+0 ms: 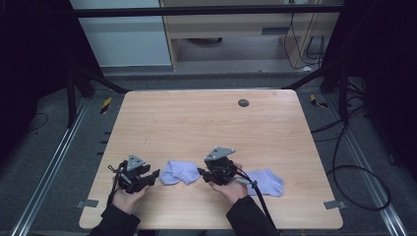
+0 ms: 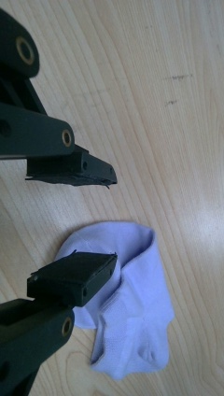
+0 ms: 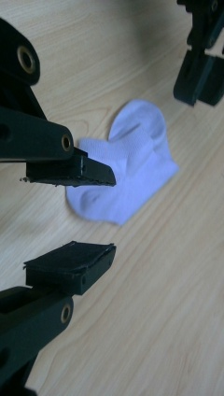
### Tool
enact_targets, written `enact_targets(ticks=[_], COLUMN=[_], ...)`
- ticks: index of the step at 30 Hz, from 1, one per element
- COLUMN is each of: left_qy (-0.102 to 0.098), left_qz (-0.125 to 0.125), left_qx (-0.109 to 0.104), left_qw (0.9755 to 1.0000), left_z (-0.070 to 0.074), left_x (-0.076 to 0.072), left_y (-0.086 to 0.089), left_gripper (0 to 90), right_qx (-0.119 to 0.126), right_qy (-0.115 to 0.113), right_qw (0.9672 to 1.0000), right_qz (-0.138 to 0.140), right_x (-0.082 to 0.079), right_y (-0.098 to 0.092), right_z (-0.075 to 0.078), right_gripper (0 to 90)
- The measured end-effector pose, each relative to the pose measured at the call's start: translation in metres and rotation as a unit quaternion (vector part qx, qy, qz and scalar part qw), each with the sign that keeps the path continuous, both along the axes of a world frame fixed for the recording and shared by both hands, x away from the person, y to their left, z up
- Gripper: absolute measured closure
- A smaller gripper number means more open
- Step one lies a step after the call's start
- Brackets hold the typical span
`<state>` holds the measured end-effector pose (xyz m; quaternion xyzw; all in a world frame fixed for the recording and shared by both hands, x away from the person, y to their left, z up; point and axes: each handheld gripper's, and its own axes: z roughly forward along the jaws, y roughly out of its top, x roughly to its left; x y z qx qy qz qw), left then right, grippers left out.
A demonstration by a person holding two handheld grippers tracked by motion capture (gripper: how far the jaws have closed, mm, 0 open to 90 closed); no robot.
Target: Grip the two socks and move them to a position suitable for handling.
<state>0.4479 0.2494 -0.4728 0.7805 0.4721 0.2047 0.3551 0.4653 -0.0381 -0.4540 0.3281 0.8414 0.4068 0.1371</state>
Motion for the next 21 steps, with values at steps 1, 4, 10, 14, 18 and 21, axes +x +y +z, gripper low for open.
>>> enact_targets(ticks=[1, 4, 10, 14, 18, 21], left_qy=[0.001, 0.005, 0.015, 0.021, 0.027, 0.032], left_qz=[0.000, -0.004, -0.010, -0.009, -0.010, -0.015], left_qx=[0.001, 0.008, 0.023, 0.026, 0.025, 0.027], left_qw=[1.0000, 1.0000, 0.9996, 0.9994, 0.9993, 0.9990], left_z=[-0.001, -0.004, -0.010, -0.013, -0.015, -0.017], left_x=[0.000, 0.002, 0.006, 0.009, 0.010, 0.011], left_y=[-0.001, -0.006, -0.013, -0.014, -0.014, -0.015], left_gripper=[54.1, 54.4, 55.5, 57.8, 61.1, 63.9], right_qx=[-0.004, -0.013, -0.029, -0.037, -0.049, -0.055], right_qy=[0.002, 0.009, 0.021, 0.032, 0.035, 0.034], right_qw=[1.0000, 0.9996, 0.9986, 0.9977, 0.9968, 0.9965], right_qz=[0.008, 0.022, 0.038, 0.047, 0.051, 0.053], right_x=[0.000, -0.001, -0.002, -0.002, -0.001, -0.001], right_y=[0.006, 0.018, 0.037, 0.047, 0.054, 0.058], right_z=[-0.002, -0.007, -0.018, -0.028, -0.036, -0.040], right_gripper=[61.0, 61.3, 61.5, 61.5, 62.2, 64.3])
